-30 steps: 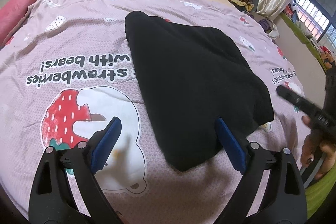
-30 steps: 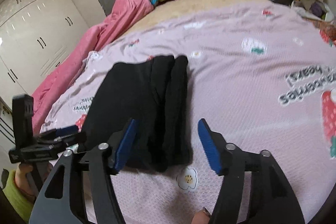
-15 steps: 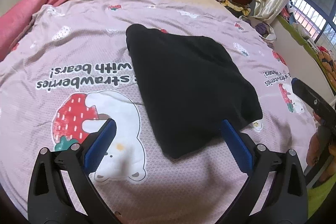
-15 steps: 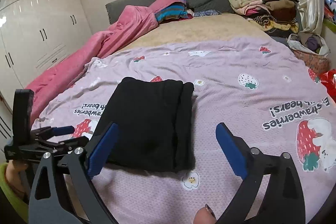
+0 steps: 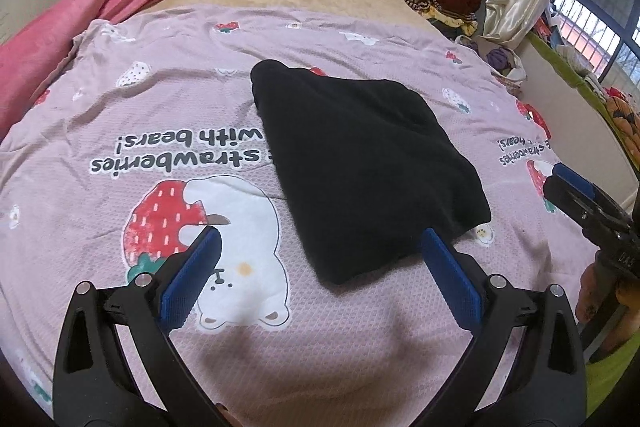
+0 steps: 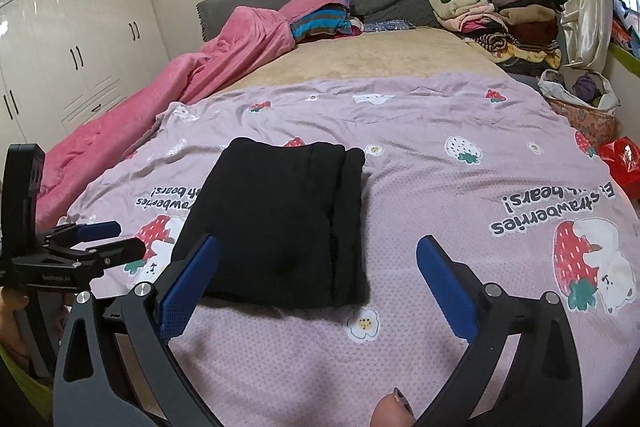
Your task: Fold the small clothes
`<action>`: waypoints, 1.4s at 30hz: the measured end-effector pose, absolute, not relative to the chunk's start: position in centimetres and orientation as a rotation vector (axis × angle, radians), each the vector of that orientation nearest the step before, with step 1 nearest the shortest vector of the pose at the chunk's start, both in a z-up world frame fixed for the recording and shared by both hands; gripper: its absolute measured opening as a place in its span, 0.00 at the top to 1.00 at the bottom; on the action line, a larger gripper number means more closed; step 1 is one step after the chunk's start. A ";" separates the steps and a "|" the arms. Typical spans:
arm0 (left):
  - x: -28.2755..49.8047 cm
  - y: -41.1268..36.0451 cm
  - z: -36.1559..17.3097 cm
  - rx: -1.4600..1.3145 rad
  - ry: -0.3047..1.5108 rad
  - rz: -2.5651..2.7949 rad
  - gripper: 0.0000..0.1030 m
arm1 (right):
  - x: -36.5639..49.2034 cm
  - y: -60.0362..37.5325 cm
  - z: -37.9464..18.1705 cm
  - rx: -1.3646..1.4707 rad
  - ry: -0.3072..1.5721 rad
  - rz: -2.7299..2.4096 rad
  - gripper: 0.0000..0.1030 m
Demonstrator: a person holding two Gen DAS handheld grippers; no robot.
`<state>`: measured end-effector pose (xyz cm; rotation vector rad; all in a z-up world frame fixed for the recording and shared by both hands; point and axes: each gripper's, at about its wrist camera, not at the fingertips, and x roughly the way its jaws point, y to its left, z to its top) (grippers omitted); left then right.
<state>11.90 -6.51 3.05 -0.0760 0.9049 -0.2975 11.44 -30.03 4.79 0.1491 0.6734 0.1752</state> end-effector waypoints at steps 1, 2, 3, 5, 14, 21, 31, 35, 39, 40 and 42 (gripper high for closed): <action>11.8 -6.4 3.2 -0.078 0.903 -0.298 0.09 | 11.2 -29.9 4.9 0.146 0.671 0.173 0.04; 11.7 -6.2 3.2 -0.078 0.901 -0.298 0.09 | 11.0 -29.9 5.0 0.142 0.668 0.171 0.04; 11.5 -6.1 3.4 -0.079 0.895 -0.296 0.09 | 10.8 -29.7 5.1 0.137 0.666 0.171 0.04; 11.0 -5.8 3.5 -0.082 0.889 -0.299 0.09 | 10.4 -29.4 5.4 0.127 0.656 0.166 0.04; 8.1 -4.8 4.3 -0.077 0.836 -0.306 0.09 | 7.2 -27.6 6.6 0.101 0.598 0.146 0.04; 5.2 -3.8 4.4 -0.058 0.791 -0.299 0.09 | 4.4 -26.2 6.5 0.099 0.556 0.117 0.04; 2.1 -1.7 2.7 -0.042 0.765 -0.267 0.09 | 0.4 -25.0 5.0 0.064 0.542 0.062 0.04; 1.6 -1.2 1.4 -0.056 0.789 -0.268 0.09 | -0.5 -24.5 4.1 0.067 0.554 0.049 0.04; 1.2 -0.6 0.2 -0.060 0.804 -0.269 0.09 | -1.4 -24.6 2.8 0.099 0.568 0.023 0.04; 1.2 -0.5 0.0 -0.062 0.805 -0.268 0.09 | -1.6 -24.6 2.4 0.102 0.572 0.016 0.04; 1.3 -0.4 -0.4 -0.070 0.813 -0.271 0.09 | -1.7 -24.6 1.6 0.108 0.586 0.000 0.04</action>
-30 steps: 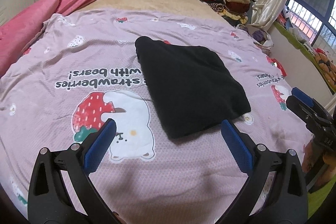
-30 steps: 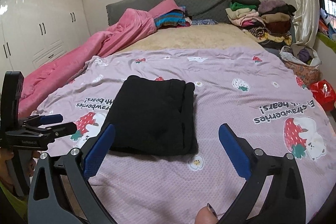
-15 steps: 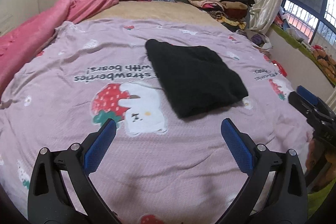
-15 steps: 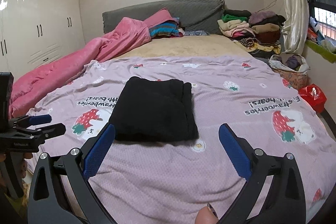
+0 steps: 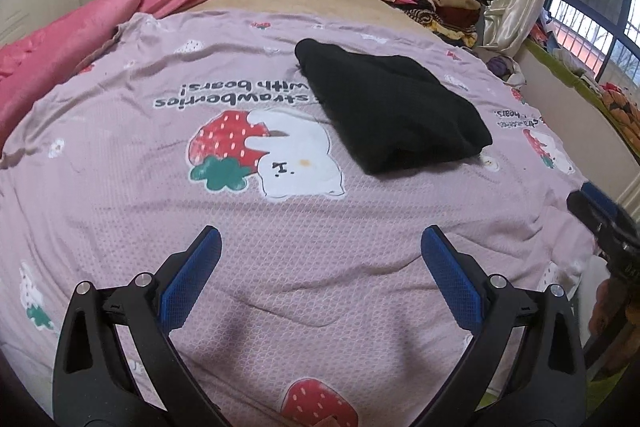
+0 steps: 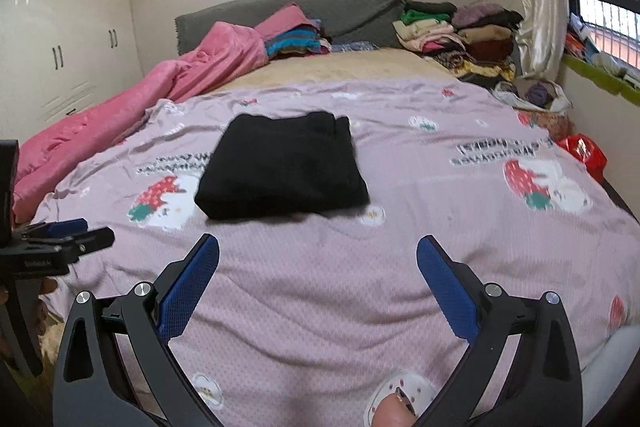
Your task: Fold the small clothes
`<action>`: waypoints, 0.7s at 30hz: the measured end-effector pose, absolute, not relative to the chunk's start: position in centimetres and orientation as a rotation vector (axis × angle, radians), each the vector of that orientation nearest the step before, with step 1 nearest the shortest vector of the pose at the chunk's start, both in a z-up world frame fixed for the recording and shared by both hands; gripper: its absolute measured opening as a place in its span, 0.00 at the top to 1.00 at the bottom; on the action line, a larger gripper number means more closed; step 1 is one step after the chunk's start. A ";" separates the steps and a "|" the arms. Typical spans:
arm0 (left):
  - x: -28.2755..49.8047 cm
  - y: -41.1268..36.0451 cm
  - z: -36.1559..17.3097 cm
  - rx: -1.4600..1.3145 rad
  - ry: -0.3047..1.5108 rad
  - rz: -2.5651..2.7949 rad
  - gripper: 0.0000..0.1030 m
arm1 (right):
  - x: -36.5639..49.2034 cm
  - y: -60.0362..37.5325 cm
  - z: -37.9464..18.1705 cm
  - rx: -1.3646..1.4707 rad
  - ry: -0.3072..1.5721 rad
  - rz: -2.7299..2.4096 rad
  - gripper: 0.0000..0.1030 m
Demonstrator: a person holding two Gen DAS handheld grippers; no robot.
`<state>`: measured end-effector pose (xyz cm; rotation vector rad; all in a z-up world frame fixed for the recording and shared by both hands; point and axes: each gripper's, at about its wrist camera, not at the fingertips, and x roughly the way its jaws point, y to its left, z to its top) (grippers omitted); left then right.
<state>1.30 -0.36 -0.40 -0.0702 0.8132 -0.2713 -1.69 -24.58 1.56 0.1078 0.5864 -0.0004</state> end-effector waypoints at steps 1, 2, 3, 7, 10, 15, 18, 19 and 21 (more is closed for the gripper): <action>1.3 -0.3 -0.5 -0.071 0.812 -0.272 0.09 | -1.7 -24.5 1.1 0.110 0.595 -0.009 0.04; 1.3 -0.4 -0.5 -0.068 0.806 -0.269 0.09 | -1.6 -24.5 0.7 0.110 0.606 -0.016 0.04; 1.3 -0.4 -0.6 -0.062 0.797 -0.267 0.09 | -1.6 -24.4 0.4 0.108 0.616 -0.021 0.04; 1.2 -0.2 -1.0 -0.057 0.783 -0.273 0.09 | -1.6 -24.0 -0.4 0.084 0.634 -0.021 0.04; 1.4 -0.2 -1.3 -0.059 0.794 -0.269 0.09 | -1.3 -23.8 -0.4 0.082 0.640 -0.024 0.04; 1.3 -0.5 -1.2 -0.045 0.798 -0.274 0.09 | -1.1 -23.5 -0.4 0.074 0.643 -0.020 0.04; 1.3 -0.7 -1.2 -0.036 0.802 -0.275 0.09 | -1.0 -23.6 -0.4 0.075 0.643 -0.019 0.04; 1.3 -0.7 -1.3 -0.034 0.803 -0.271 0.09 | -1.0 -23.5 -0.5 0.074 0.647 -0.019 0.04; 1.3 -0.6 -1.3 -0.036 0.806 -0.263 0.09 | -0.9 -23.4 -0.5 0.077 0.649 -0.022 0.04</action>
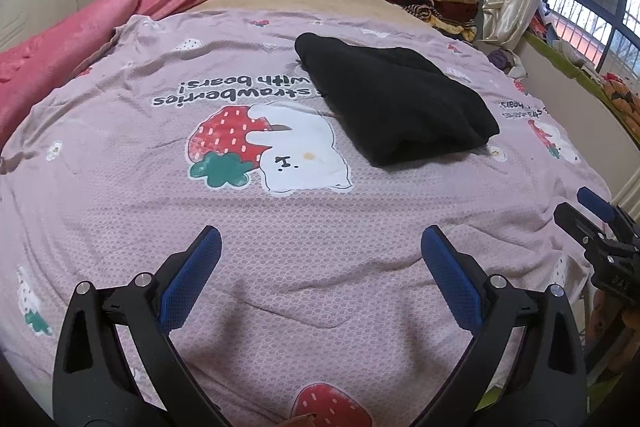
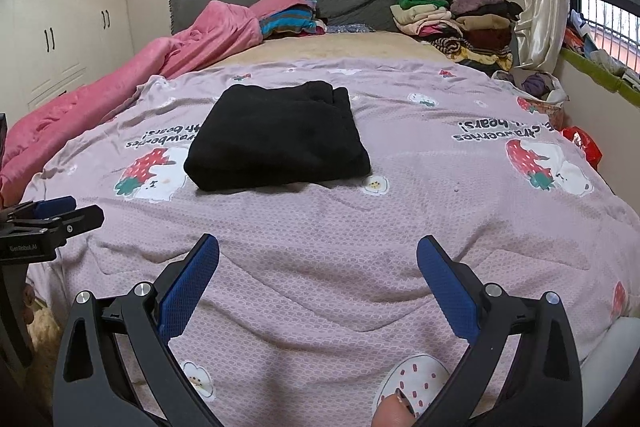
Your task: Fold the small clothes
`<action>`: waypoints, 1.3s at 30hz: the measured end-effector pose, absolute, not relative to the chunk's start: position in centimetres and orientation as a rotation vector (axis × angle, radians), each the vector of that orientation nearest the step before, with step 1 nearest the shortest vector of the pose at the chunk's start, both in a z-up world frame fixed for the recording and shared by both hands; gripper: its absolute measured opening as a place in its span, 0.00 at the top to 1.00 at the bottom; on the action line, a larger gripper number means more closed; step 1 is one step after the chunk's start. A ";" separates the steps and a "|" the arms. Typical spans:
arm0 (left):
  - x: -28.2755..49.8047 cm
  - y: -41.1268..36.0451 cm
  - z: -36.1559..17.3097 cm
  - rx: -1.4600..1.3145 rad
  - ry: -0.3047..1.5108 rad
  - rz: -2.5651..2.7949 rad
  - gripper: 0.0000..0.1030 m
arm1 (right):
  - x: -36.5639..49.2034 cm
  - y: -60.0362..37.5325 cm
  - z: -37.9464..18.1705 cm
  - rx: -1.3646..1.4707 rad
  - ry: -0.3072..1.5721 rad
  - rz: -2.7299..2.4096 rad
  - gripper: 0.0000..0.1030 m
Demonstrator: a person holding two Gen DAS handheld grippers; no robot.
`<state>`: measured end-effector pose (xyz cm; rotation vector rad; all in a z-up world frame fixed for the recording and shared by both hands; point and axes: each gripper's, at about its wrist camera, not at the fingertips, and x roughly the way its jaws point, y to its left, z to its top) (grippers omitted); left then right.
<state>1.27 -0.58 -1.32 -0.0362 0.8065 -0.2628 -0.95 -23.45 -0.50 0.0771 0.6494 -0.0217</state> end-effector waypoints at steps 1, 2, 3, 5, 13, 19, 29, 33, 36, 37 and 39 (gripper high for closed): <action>1.3 -0.5 -1.3 -0.036 0.807 -0.258 0.09 | -0.9 -23.4 -0.5 0.078 0.651 -0.019 0.04; 1.3 -0.5 -1.3 -0.034 0.808 -0.252 0.09 | -0.9 -23.3 -0.6 0.079 0.655 -0.016 0.04; 1.3 -0.4 -1.3 -0.034 0.808 -0.249 0.09 | -0.9 -23.2 -0.6 0.078 0.658 -0.015 0.04; 1.3 -0.4 -1.2 -0.035 0.809 -0.245 0.09 | -0.9 -23.1 -0.7 0.076 0.654 -0.014 0.04; 1.2 -0.5 -1.1 -0.020 0.809 -0.234 0.09 | -0.8 -23.2 -0.9 0.084 0.666 -0.005 0.04; 1.2 -0.4 -1.1 -0.018 0.815 -0.224 0.09 | -0.8 -23.1 -0.9 0.080 0.664 -0.007 0.04; 1.1 -0.3 -1.0 -0.012 0.817 -0.215 0.09 | -0.9 -23.0 -0.9 0.081 0.666 -0.006 0.04; 1.1 -0.4 -1.0 -0.011 0.818 -0.215 0.09 | -0.9 -22.9 -0.8 0.082 0.666 -0.005 0.04; 1.1 -0.3 -1.0 -0.009 0.818 -0.212 0.09 | -0.9 -22.9 -0.8 0.081 0.665 -0.004 0.04; 1.1 -0.4 -1.0 -0.009 0.818 -0.212 0.09 | -0.9 -22.9 -0.8 0.080 0.665 -0.002 0.04; 1.0 -0.3 -1.0 -0.007 0.816 -0.210 0.09 | -0.9 -22.9 -0.8 0.081 0.664 -0.003 0.04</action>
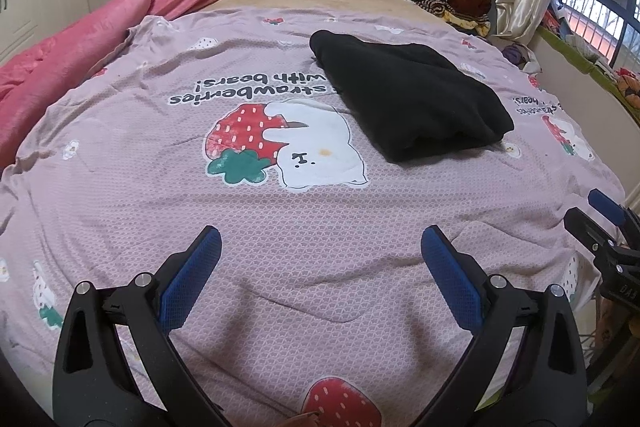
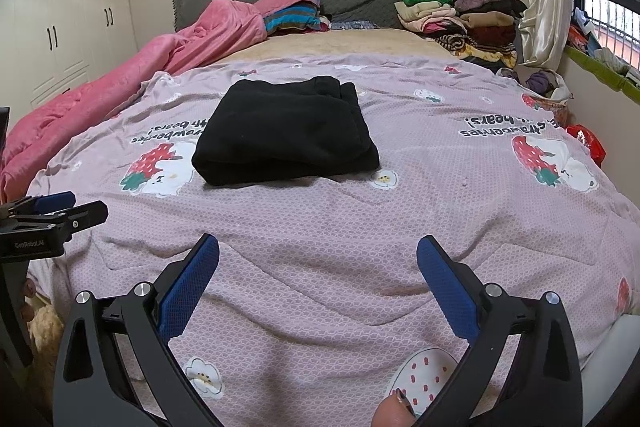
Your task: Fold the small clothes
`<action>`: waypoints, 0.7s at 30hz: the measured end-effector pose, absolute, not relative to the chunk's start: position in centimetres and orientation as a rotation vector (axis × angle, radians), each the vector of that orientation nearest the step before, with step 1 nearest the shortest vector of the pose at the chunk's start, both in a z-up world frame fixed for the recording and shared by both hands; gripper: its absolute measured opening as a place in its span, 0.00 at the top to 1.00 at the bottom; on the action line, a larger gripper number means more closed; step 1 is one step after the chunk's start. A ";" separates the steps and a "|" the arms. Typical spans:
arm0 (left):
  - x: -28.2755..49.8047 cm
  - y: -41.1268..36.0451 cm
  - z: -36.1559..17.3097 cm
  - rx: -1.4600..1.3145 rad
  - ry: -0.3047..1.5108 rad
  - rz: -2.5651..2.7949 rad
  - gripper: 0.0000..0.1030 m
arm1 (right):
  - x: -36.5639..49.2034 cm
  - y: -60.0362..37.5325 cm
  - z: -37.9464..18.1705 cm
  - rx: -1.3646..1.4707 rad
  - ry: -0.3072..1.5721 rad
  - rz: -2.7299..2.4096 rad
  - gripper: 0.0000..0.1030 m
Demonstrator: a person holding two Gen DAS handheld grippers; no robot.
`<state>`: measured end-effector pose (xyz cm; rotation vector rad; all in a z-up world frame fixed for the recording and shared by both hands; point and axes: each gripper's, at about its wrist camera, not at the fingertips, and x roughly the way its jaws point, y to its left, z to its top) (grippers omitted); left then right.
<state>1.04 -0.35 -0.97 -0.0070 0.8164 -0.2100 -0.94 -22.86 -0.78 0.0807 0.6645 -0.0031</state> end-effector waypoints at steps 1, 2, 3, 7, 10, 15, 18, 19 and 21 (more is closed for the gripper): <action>1.0 -0.3 -1.0 -0.006 0.817 -0.210 0.09 | -0.9 -22.8 -0.7 0.081 0.664 -0.002 0.04; 1.0 -0.3 -1.0 -0.004 0.817 -0.207 0.09 | -0.9 -22.8 -0.7 0.080 0.665 -0.003 0.04; 1.0 -0.3 -1.0 -0.004 0.818 -0.207 0.09 | -0.9 -22.8 -0.7 0.081 0.666 -0.003 0.04; 0.9 -0.3 -1.0 -0.003 0.819 -0.206 0.09 | -1.0 -22.8 -0.7 0.079 0.666 -0.005 0.04; 0.9 -0.3 -1.0 -0.001 0.820 -0.206 0.09 | -1.0 -22.8 -0.7 0.079 0.664 -0.004 0.04; 0.9 -0.3 -0.9 0.000 0.817 -0.200 0.09 | -1.0 -22.8 -0.8 0.079 0.663 -0.004 0.04; 0.9 -0.3 -0.9 -0.003 0.818 -0.199 0.09 | -1.0 -22.9 -0.7 0.084 0.663 -0.007 0.04; 0.9 -0.3 -0.9 -0.006 0.819 -0.200 0.09 | -1.1 -22.9 -0.7 0.087 0.662 -0.010 0.04; 1.0 -0.2 -1.0 -0.015 0.823 -0.198 0.09 | -1.2 -23.2 -0.6 0.103 0.662 -0.026 0.04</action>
